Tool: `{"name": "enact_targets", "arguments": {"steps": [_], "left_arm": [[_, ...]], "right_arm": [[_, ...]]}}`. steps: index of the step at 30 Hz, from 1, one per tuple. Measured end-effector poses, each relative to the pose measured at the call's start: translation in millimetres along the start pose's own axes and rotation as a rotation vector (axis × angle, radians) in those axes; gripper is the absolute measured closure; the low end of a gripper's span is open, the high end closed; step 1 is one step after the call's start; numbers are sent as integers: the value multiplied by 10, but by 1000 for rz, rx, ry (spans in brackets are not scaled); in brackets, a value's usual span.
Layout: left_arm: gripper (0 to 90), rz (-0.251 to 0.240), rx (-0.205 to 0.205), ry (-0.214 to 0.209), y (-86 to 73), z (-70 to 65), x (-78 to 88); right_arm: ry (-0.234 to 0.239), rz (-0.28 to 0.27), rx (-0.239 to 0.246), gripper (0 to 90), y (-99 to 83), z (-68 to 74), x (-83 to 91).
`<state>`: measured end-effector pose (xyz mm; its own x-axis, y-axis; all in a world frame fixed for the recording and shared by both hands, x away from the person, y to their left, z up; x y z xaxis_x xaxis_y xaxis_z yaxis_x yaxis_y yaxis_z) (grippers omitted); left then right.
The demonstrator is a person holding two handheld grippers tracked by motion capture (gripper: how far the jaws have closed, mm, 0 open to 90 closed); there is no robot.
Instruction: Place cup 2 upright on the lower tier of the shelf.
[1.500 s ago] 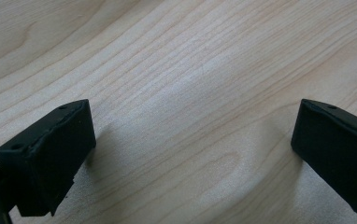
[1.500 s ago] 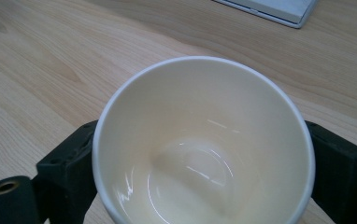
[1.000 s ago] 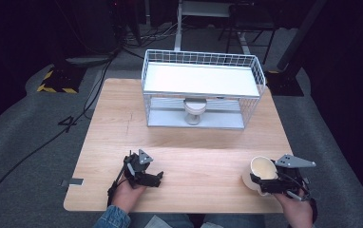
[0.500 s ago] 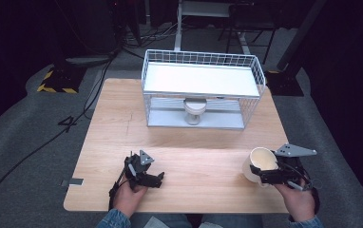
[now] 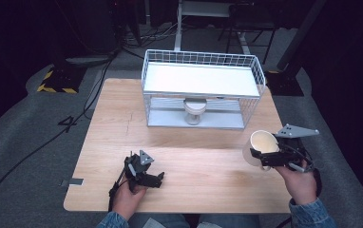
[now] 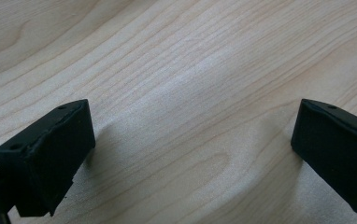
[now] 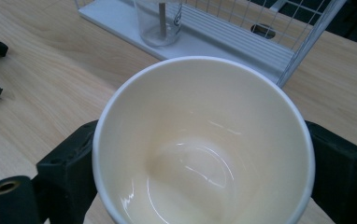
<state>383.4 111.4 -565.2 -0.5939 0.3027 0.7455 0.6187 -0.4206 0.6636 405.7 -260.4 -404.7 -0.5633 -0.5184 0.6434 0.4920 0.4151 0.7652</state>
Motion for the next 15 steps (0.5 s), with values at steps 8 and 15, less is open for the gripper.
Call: {"name": "enact_targets", "arguments": {"steps": [8,15], "left_arm": [[2,0,3,0,0,-3,0],[2,-1,4,-1,0,-3,-1]], "right_arm": [[-10,1,-9,103,324,-121,31],[-9,1,-5,102,548,-155,20]]}}
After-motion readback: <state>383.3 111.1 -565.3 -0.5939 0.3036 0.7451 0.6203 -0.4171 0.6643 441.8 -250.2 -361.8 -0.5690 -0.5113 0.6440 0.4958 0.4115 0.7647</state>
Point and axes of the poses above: each handheld gripper's, and its own axes: x roughly backward along the jaws, y roughly out of its top, z roughly to its left, the point moved 8 cm from there along -x, roughly forward along the jaws, and after that the axes turned 6 degrees about y, right-handed, at the moved point
